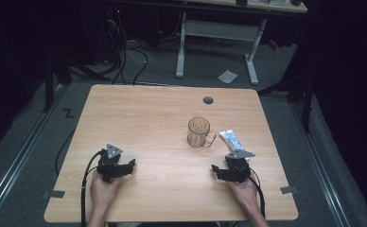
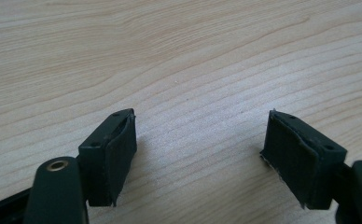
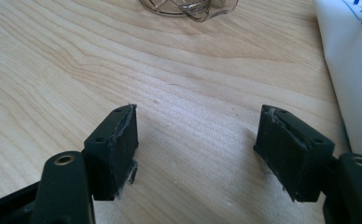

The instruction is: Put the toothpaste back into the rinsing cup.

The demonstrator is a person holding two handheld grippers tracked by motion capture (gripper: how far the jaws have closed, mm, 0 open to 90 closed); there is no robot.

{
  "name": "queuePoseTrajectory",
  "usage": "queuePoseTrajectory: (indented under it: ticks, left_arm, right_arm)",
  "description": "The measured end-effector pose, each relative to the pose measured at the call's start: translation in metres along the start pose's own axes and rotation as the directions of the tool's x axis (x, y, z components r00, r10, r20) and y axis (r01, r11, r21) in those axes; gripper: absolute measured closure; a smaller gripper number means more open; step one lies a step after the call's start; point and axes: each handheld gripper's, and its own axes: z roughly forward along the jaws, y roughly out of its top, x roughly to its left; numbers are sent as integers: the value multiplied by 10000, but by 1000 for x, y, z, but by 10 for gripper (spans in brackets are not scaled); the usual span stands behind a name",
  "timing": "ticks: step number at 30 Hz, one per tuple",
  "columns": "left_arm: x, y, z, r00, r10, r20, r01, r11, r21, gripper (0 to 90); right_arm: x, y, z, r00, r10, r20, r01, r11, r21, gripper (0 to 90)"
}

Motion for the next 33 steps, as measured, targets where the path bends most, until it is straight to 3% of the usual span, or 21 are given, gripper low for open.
queuePoseTrajectory:
  ticks: [8, 18, 33]
  left_arm:
    - [0, 0, 0, 10000, 1, -2, -1, 10000, 1, 259]
    - [0, 0, 0, 10000, 2, -2, -2, 10000, 1, 259]
    - [0, 0, 0, 10000, -5, -5, 5, 10000, -1, 259]
  right_arm:
    - [-5, -5, -16, 9982, 425, -417, -442, 9981, -421, 318]
    - [-10, -11, -29, 9987, 431, -265, -450, 9961, -763, 348]
    - [-25, -20, -59, 9951, 990, -29, -983, 9835, -1517, 482]
